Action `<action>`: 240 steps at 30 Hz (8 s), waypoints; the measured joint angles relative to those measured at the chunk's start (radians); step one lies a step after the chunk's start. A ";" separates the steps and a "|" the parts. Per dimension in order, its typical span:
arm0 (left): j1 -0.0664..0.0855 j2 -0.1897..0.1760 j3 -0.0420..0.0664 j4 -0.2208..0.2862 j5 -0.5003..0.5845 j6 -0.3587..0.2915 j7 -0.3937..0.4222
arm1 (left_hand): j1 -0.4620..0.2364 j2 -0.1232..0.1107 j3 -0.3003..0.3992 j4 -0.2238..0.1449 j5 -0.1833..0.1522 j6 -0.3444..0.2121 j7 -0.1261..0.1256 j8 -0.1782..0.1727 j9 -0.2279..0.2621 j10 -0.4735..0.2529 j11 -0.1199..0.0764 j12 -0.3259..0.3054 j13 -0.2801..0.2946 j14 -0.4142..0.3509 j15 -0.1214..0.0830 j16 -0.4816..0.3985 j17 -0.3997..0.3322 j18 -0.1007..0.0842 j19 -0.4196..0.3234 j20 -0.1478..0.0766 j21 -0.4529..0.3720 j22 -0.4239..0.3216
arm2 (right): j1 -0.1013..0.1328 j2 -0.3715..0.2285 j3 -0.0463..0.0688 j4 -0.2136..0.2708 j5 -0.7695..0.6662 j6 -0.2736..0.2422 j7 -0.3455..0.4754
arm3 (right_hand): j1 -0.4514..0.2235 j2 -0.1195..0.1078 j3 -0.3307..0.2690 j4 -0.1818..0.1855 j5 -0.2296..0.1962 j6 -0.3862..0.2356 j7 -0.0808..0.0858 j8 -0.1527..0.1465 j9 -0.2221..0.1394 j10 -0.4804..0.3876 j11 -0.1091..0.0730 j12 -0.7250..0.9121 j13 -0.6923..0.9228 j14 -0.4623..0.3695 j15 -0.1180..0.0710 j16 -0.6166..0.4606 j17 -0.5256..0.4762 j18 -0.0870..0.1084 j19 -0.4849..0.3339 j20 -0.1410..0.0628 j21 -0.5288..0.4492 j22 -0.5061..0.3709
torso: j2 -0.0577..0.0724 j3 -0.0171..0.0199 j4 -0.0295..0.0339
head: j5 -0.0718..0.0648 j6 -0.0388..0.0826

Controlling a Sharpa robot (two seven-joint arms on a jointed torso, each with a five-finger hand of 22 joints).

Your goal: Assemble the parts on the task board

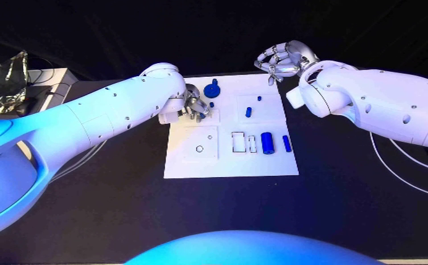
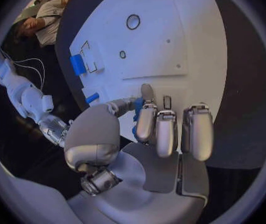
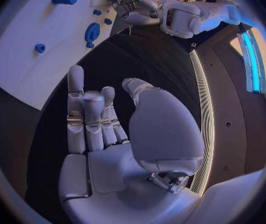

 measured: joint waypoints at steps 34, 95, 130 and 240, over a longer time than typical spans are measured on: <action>0.002 -0.004 0.002 -0.004 -0.008 0.030 0.000 | 0.001 -0.001 0.000 0.000 -0.006 0.001 -0.003 -0.010 0.001 0.000 0.000 0.000 -0.002 0.000 0.000 0.000 0.000 0.000 0.000 0.000 0.000 0.000 | 0.000 -0.001 0.000 0.000 0.000 0.000 0.000 | 0.000 0.000 0.000 0.000 0.000 0.000 0.000 0.000 0.000 0.002 0.002 0.000 0.000 0.000 0.000 0.000 0.000 0.000 0.000 0.000 0.001 0.000 | 0.000 -0.0006 0.0001 | 0.000 -0.004; -0.001 -0.006 0.000 -0.006 -0.003 -0.009 0.004 | 0.015 -0.045 -0.066 -0.067 -0.015 0.001 -0.003 -0.001 0.013 0.002 0.001 -0.004 0.005 0.000 0.000 0.000 0.000 0.000 0.000 0.000 0.000 0.000 | 0.000 -0.005 0.000 0.004 0.000 0.000 0.000 | 0.000 0.000 0.003 0.003 0.000 0.000 0.000 0.000 0.003 0.000 0.000 0.000 -0.005 0.000 0.000 -0.006 0.002 0.000 0.007 0.000 -0.007 -0.004 | 0.000 0.0000 0.0000 | -0.003 -0.001; -0.001 -0.009 0.000 -0.011 0.022 -0.015 0.004 | 0.031 -0.060 -0.083 -0.045 -0.012 -0.003 0.000 -0.006 0.019 0.002 0.002 -0.018 0.001 0.000 0.000 0.000 0.000 0.000 0.000 0.000 0.000 0.000 | 0.000 -0.007 0.000 0.007 0.000 -0.005 0.002 | 0.000 0.000 0.007 -0.002 0.000 0.000 0.000 0.000 0.004 0.000 0.000 0.000 -0.008 0.004 -0.004 -0.010 0.006 0.000 0.007 0.000 -0.007 -0.007 | 0.000 0.0005 0.0000 | -0.004 0.000; 0.000 -0.019 0.001 -0.005 0.061 -0.006 0.010 | 0.133 -0.033 -0.124 0.011 -0.014 -0.019 -0.001 -0.006 0.020 -0.002 -0.002 -0.028 -0.002 0.000 0.000 0.000 0.000 0.000 0.000 0.000 -0.004 0.000 | 0.000 0.001 0.000 0.000 -0.003 -0.006 0.003 | 0.004 -0.004 0.010 -0.004 0.000 -0.003 0.003 -0.004 0.003 -0.007 0.000 0.000 -0.019 0.004 -0.004 -0.027 -0.008 0.000 0.007 0.000 -0.011 -0.008 | 0.000 0.0000 0.0003 | 0.002 -0.005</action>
